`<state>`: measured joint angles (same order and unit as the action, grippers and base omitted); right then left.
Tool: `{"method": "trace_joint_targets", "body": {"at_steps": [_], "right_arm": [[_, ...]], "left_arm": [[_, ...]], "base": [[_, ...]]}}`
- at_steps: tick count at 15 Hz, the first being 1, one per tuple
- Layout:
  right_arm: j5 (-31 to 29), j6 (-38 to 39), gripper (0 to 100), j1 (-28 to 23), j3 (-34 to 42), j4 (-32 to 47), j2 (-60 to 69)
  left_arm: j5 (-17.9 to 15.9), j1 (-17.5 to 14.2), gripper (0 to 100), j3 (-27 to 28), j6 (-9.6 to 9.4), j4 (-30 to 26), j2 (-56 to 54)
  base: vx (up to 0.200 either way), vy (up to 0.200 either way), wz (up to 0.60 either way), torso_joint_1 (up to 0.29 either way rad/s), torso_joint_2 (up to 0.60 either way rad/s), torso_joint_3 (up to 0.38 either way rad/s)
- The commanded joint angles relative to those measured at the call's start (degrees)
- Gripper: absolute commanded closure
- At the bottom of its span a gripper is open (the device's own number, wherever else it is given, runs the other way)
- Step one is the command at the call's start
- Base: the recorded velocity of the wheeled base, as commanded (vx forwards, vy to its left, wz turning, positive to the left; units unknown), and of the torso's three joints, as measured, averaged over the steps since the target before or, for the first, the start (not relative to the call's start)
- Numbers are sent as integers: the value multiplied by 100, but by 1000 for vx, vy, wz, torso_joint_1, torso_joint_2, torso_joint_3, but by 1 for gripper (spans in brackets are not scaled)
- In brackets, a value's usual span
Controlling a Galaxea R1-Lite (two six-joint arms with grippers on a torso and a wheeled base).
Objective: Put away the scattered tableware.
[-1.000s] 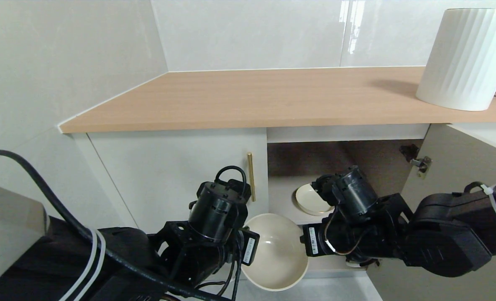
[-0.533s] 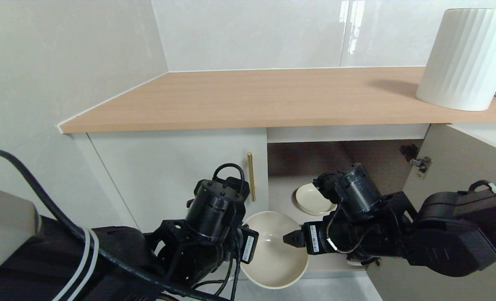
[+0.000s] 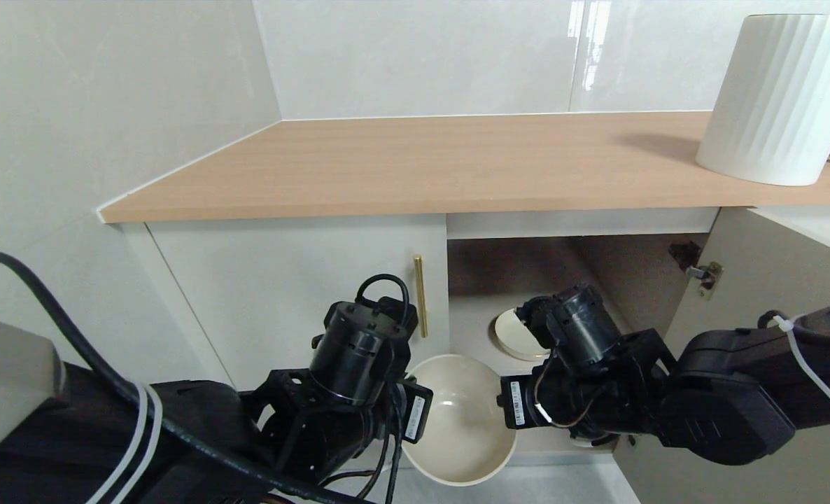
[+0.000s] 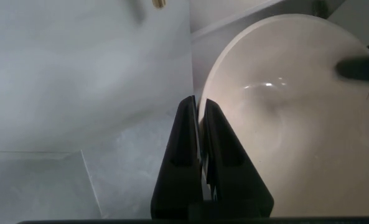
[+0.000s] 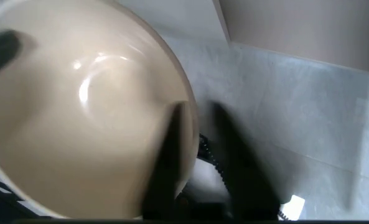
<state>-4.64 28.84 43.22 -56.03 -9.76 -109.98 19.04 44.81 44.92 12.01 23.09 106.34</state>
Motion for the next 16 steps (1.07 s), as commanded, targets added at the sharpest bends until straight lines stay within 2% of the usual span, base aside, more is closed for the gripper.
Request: {"method": "trace_joint_targets", "body": {"at_steps": [1, 6, 7, 12, 16], "right_arm": [[-1, -1, 100, 3, 4, 1, 12], [-10, -10, 100, 3, 13, 1, 12], [-19, -10, 100, 3, 13, 1, 12], [-204, -10, 100, -76, 31, 10, 3], [-318, -28, 100, -859, -57, 10, -76]], "left_arm": [[3, 1, 100, -1, 3, 3, 133], [3, -8, 100, -10, -5, 3, 212], [21, 1, 0, -19, -5, 3, 221], [109, -25, 0, -19, 3, 20, 80], [117, -43, 0, -45, -5, 55, -140]], "base": [[0, 0, 0, 0, 0, 0], [0, 0, 0, 0, 0, 0], [0, 0, 0, 0, 0, 0], [0, 0, 0, 0, 0, 0], [0, 0, 0, 0, 0, 0]]}}
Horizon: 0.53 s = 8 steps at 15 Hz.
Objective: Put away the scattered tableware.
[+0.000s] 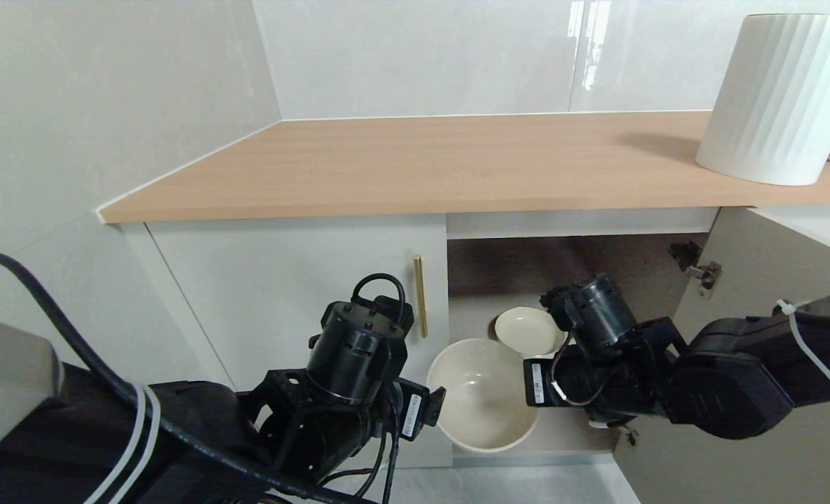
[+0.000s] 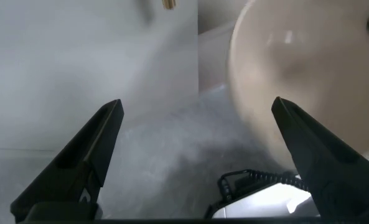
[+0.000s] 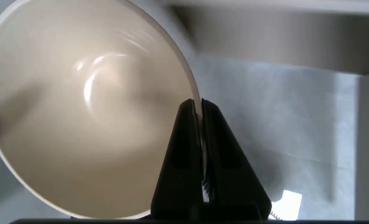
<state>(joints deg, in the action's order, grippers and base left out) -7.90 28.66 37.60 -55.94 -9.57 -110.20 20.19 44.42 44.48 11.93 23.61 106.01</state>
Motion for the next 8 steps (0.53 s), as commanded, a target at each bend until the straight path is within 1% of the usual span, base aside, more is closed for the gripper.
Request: {"method": "trace_joint_targets", "body": {"at_steps": [1, 3, 5, 8], "right_arm": [[-19, 8, 100, -455, -171, -10, -159], [-142, 43, 100, -789, -435, -10, -441], [-335, 228, 100, -956, -637, -19, -669], [-353, 351, 100, -1149, -892, -19, -898]], "left_arm": [[3, 5, 0, -1, 2, 3, -107], [3, -4, 0, -10, 2, 3, -80], [3, 5, 0, -10, 2, 3, -89], [3, 5, 0, -10, 2, 3, -89]], "base": [[0, 0, 0, 0, 0, 0], [0, 0, 0, 0, 0, 0], [0, 0, 0, 0, 0, 0], [0, 0, 0, 0, 0, 0]]}}
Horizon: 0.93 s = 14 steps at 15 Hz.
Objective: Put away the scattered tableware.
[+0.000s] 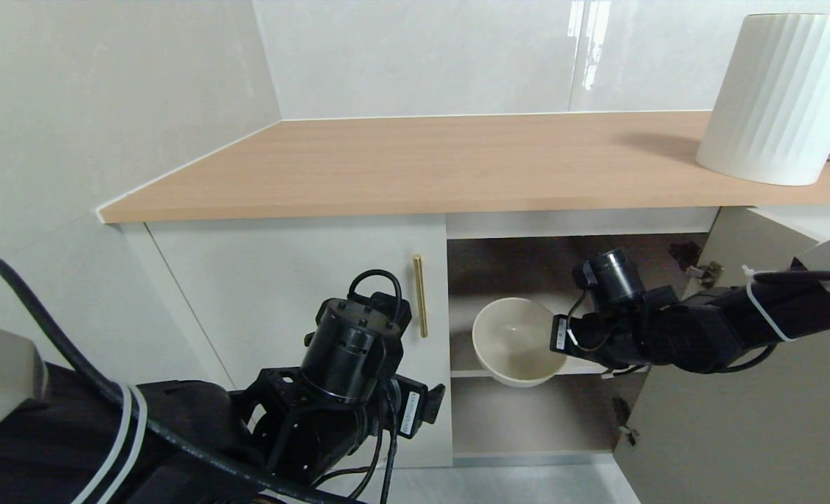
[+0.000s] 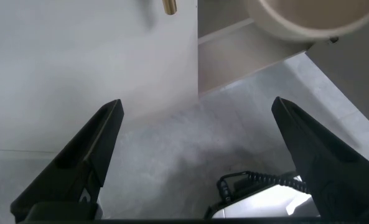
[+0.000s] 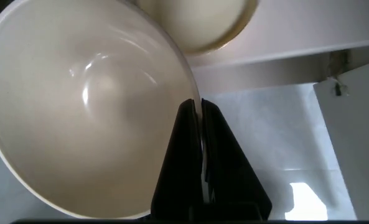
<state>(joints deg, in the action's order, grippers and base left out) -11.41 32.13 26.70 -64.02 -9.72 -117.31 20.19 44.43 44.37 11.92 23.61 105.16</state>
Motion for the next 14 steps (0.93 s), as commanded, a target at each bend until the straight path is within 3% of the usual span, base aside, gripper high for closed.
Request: {"method": "trace_joint_targets", "body": {"at_steps": [1, 8, 14], "right_arm": [[-2, 153, 100, -130, -260, 5, -257], [-362, 179, 100, -560, -945, -13, -952], [-432, 162, 100, -639, -1226, -610, -1523]], "left_arm": [[3, -5, 0, 1, 3, 3, -4], [3, 4, 0, 1, 3, 3, 22], [3, 4, 0, 1, 3, 3, 40]], "base": [[0, 0, 0, 0, 0, 0], [0, 0, 0, 0, 0, 0], [0, 0, 0, 0, 0, 0]]}}
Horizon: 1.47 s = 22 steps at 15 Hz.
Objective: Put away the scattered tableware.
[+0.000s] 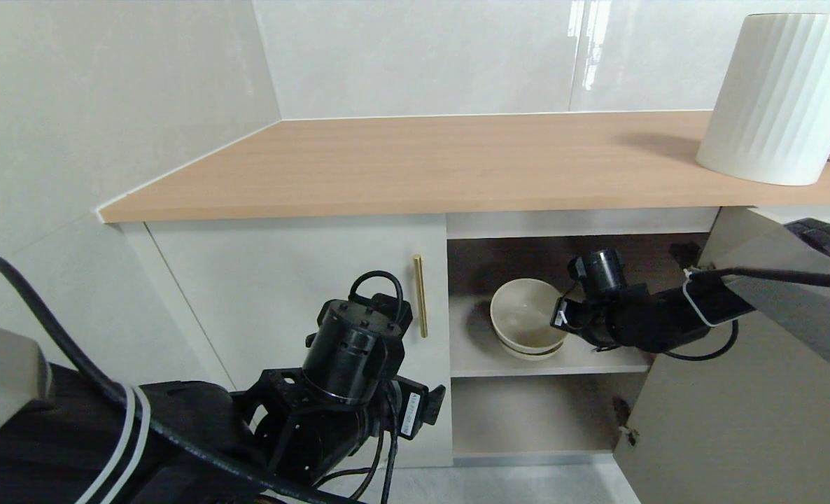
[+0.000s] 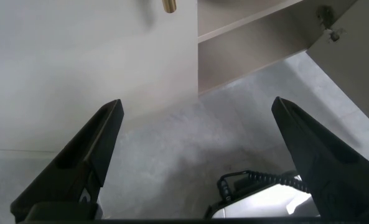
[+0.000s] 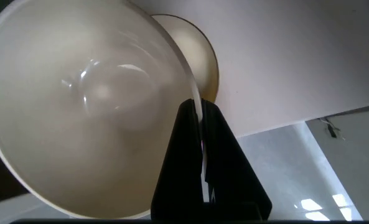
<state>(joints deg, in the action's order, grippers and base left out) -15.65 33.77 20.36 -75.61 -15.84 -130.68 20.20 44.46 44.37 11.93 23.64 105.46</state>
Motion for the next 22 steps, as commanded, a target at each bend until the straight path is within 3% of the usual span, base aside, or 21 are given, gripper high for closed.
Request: {"method": "trace_joint_targets", "body": {"at_steps": [1, 22], "right_arm": [[-34, 7, 100, -14, -95, -16, -230], [-131, 7, 100, -164, -596, -16, -678]], "left_arm": [[2, 1, 0, 1, 2, 1, 10], [2, 1, 0, 1, 2, 1, 18]], "base": [[0, 0, 0, 0, 0, 0], [0, 0, 0, 0, 0, 0]]}}
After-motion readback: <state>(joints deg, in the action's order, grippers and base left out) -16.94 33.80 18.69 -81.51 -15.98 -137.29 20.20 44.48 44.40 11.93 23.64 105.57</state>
